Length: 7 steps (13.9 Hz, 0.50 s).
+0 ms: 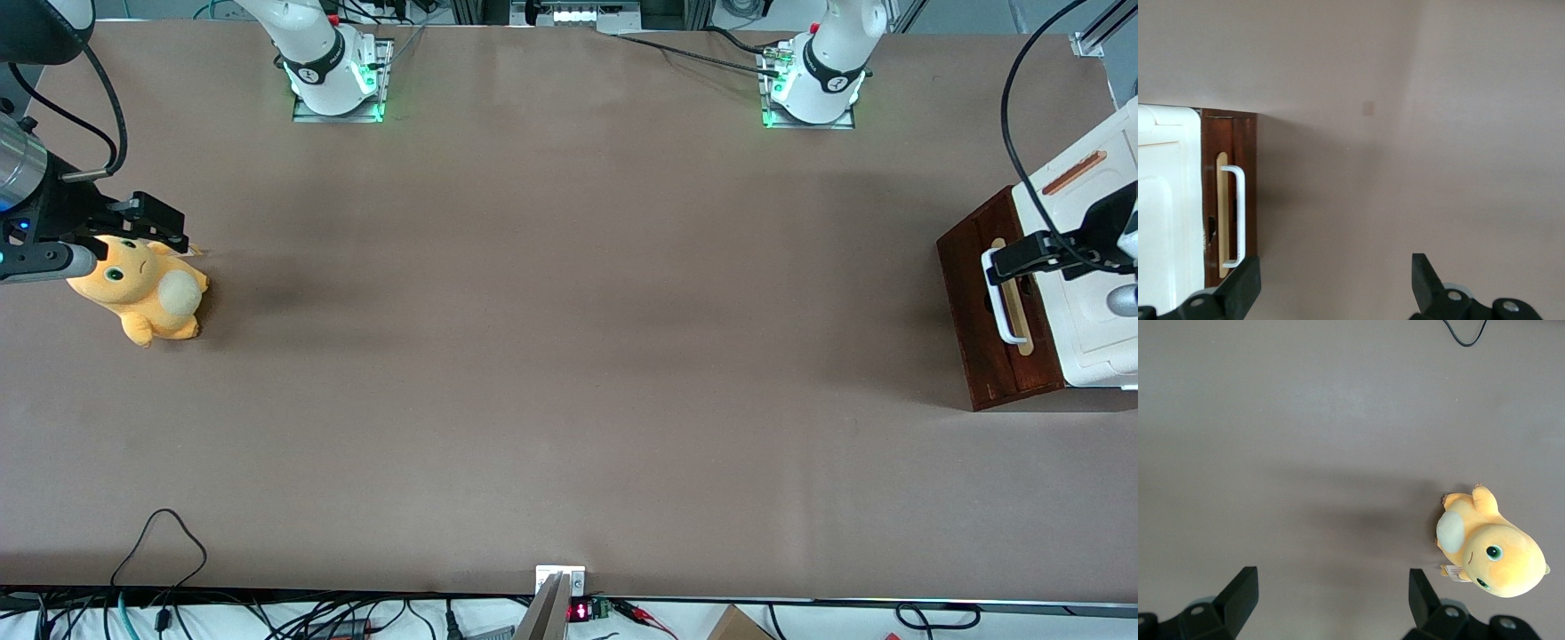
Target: Open lower drawer with left arm only
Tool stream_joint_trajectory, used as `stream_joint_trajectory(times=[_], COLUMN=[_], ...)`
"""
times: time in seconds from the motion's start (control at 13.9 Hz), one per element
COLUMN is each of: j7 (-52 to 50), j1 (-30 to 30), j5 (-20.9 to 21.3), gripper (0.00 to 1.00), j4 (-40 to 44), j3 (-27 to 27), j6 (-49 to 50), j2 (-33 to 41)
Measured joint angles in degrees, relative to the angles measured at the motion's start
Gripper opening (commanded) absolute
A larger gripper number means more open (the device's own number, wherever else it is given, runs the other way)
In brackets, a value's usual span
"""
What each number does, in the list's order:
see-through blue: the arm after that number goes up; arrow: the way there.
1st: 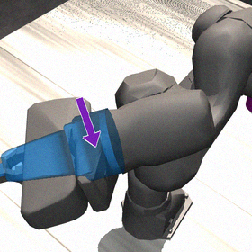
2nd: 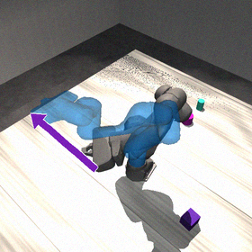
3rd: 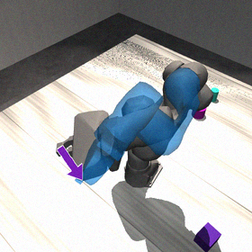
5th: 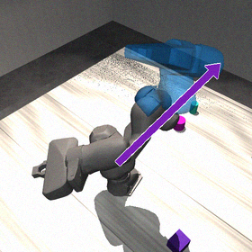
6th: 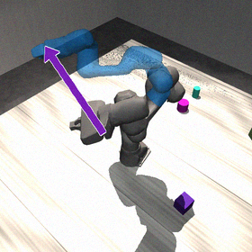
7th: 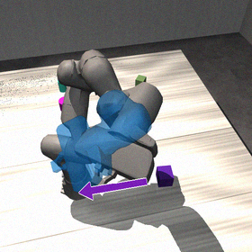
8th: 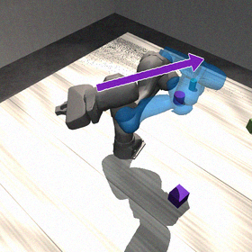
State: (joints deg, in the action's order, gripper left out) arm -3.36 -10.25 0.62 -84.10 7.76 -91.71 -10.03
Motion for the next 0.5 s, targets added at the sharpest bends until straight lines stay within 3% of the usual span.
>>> stream_joint_trajectory(times=[0.5], j7=[-1.9], j1=[0.1], j5=[7.5], gripper=[1.0], j4=[-0.5], j3=[0.2], j6=[2.3], j2=[-1.9])
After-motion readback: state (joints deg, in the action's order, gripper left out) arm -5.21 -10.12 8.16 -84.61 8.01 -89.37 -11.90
